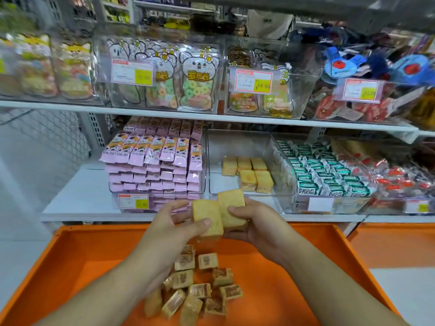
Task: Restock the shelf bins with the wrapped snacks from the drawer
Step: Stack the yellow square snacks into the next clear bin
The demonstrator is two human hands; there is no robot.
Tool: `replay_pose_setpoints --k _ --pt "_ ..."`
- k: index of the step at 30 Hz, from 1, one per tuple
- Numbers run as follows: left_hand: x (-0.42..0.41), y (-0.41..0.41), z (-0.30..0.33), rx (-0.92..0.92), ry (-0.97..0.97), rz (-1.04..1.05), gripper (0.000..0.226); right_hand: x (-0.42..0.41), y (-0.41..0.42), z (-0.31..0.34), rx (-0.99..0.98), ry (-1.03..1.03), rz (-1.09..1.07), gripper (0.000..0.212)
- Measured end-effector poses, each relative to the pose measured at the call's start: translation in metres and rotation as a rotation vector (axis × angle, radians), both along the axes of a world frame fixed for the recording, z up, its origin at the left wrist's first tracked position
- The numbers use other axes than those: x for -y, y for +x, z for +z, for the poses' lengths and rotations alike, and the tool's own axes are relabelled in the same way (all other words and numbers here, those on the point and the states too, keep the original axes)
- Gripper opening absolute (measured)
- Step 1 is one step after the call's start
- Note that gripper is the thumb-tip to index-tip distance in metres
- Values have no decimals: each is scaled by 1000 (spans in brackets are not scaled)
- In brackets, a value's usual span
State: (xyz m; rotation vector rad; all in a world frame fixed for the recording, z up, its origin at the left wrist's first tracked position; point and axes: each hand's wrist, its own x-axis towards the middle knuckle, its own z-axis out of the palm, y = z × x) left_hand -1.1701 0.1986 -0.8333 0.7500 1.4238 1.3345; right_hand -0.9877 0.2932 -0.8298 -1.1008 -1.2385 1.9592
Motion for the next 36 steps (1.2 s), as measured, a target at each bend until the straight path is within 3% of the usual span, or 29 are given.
replay_pose_setpoints --k 4,8,15,19,21,22,24,25,27,32,36 --pt "-13 1 -3 146 -33 -29 37 -11 0 3 127 115 -88 30" --pt "-23 3 -4 284 -75 8 41 -11 2 6 185 202 -52 28" --pt "-26 8 -4 256 -133 -134 55 -2 8 18 373 329 67 34" --pt "-27 10 0 212 -145 -137 52 0 15 21 532 438 155 43" --pt "-27 11 1 181 -152 -133 49 1 20 24 578 515 211 59" --pt "-28 12 1 162 -153 -126 48 1 22 27 621 597 253 79" --pt "-29 13 0 127 -150 -115 49 2 24 30 742 854 356 114" --pt "-30 14 0 119 -146 -117 49 3 23 30 772 969 412 121" --pt "-30 17 0 106 -140 -133 48 4 17 25 791 1093 469 116" --pt "-35 20 4 111 -125 -148 43 -4 10 24 742 1230 365 78" --pt "-41 18 5 226 -91 -132 38 -16 9 28 710 1232 311 74"
